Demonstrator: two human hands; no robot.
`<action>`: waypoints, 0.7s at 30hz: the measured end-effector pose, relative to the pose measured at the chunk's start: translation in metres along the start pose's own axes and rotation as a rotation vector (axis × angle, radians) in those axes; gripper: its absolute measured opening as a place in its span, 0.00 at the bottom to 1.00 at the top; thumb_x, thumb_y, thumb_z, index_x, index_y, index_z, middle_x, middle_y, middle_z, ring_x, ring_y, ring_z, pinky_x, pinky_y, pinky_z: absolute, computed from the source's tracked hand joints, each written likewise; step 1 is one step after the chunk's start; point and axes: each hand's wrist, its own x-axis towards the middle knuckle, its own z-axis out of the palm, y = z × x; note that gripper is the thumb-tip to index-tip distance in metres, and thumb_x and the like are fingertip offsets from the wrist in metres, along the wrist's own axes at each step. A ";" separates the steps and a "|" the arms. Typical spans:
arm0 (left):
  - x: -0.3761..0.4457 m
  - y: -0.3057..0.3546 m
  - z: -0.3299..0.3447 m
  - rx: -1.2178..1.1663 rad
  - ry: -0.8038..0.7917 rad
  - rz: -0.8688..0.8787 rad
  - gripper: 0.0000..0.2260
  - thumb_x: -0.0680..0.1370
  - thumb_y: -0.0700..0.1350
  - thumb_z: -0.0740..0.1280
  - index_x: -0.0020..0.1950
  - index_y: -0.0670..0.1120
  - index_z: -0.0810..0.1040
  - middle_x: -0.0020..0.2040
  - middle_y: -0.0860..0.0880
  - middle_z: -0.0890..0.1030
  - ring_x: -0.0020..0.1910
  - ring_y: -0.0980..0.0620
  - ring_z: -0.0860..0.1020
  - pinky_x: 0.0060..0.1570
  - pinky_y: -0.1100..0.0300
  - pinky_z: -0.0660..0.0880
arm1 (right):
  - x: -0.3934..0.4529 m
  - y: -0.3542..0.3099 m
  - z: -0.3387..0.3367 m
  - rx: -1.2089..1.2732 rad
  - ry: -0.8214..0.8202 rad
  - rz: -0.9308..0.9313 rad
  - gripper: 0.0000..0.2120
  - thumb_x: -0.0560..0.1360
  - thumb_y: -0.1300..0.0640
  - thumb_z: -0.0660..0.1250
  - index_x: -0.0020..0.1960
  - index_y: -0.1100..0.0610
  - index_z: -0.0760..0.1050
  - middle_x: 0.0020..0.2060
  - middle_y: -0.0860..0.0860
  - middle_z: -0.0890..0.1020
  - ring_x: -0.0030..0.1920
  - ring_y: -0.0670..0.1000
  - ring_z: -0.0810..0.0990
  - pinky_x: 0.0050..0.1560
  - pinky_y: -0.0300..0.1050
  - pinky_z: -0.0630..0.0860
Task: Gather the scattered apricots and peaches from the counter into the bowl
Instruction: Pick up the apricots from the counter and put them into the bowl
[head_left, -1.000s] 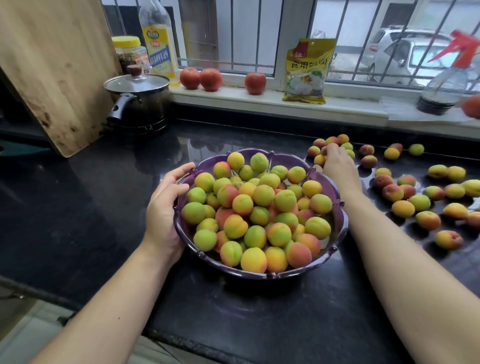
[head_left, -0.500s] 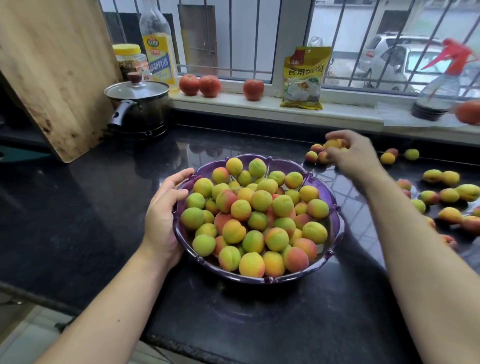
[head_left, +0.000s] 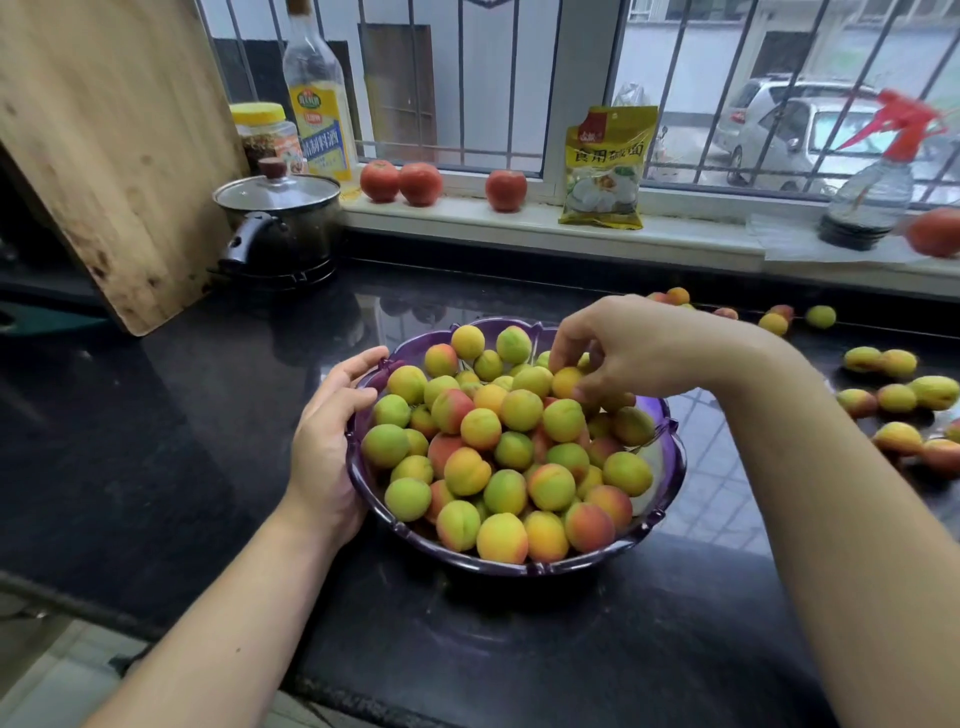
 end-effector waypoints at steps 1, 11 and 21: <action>0.000 0.000 0.000 -0.002 -0.002 0.000 0.17 0.83 0.37 0.57 0.66 0.44 0.80 0.61 0.40 0.85 0.65 0.36 0.81 0.69 0.36 0.76 | 0.000 0.000 0.000 -0.006 0.004 -0.002 0.12 0.74 0.54 0.76 0.54 0.44 0.79 0.46 0.39 0.80 0.44 0.39 0.77 0.39 0.33 0.70; 0.000 0.000 0.000 0.000 -0.009 0.003 0.17 0.83 0.37 0.56 0.67 0.44 0.79 0.62 0.40 0.85 0.65 0.36 0.81 0.68 0.36 0.76 | 0.001 -0.003 0.003 -0.031 0.010 0.001 0.12 0.76 0.55 0.74 0.58 0.46 0.79 0.42 0.37 0.75 0.44 0.38 0.74 0.38 0.32 0.67; -0.001 0.000 -0.001 0.001 -0.011 0.001 0.17 0.83 0.37 0.57 0.67 0.44 0.80 0.62 0.40 0.85 0.65 0.36 0.82 0.66 0.38 0.78 | -0.002 0.012 -0.009 0.111 0.099 -0.007 0.14 0.77 0.58 0.72 0.60 0.45 0.79 0.47 0.38 0.81 0.45 0.37 0.79 0.44 0.33 0.75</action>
